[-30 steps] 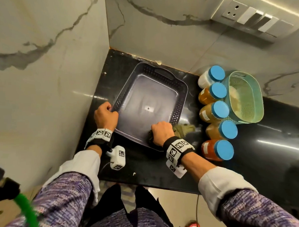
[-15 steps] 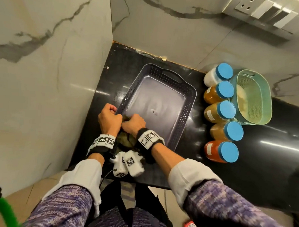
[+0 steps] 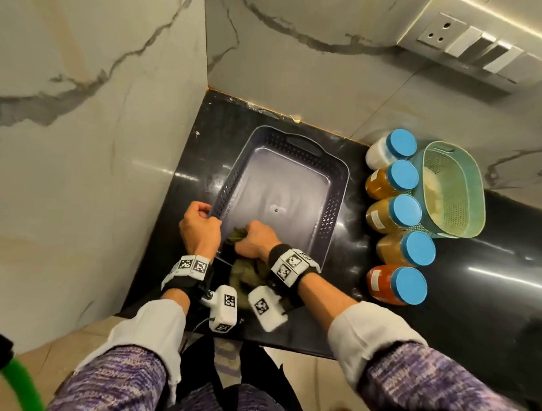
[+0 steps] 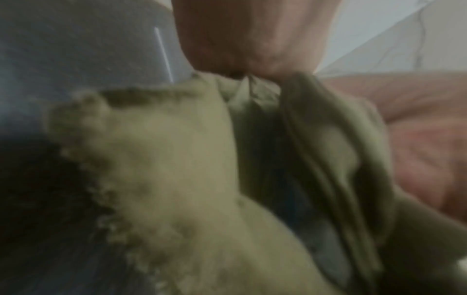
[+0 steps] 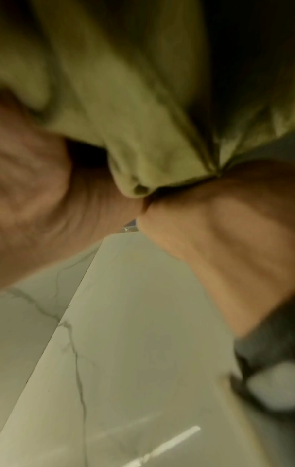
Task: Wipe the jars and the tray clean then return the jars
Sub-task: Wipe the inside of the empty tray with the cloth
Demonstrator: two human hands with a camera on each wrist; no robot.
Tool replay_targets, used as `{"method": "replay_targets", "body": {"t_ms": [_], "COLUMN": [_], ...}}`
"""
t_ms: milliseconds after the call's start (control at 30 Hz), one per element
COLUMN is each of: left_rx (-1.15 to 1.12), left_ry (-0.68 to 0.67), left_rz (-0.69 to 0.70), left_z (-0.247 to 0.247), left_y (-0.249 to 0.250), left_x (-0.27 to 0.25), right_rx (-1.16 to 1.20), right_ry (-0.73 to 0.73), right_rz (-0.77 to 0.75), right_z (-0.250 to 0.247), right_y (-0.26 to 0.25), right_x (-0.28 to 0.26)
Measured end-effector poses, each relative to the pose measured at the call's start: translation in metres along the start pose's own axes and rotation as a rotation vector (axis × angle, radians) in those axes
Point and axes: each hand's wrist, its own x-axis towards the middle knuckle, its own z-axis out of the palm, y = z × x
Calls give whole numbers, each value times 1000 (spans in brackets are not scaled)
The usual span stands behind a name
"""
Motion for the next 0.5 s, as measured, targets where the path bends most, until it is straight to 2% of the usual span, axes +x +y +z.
{"method": "replay_targets", "body": {"t_ms": [67,133,233,300,400,500], "left_rx": [17,21,-7,101,155,124], "left_ry": [2,9,-81,-108,-3,76], "left_rz": [-18,-70,-132,-105,-56,-24], "left_z": [-3,-9,-22,-31,-38,-35], "left_y": [1,-4,-27,-30,-10,18], "left_x": [-12,-28,-44,-40,-14,17], "right_rx": [116,46,-269,-526,-730,-798], "right_ry": [-3,-5,18,33,0,-16], "right_rz": [-22,-69,-189,-281,-367,-399], "right_z": [6,8,9,10,13,8], "right_y": [-16,-23,-10,6,35,60], "right_x": [3,-1,-17,-30,-45,-55]}}
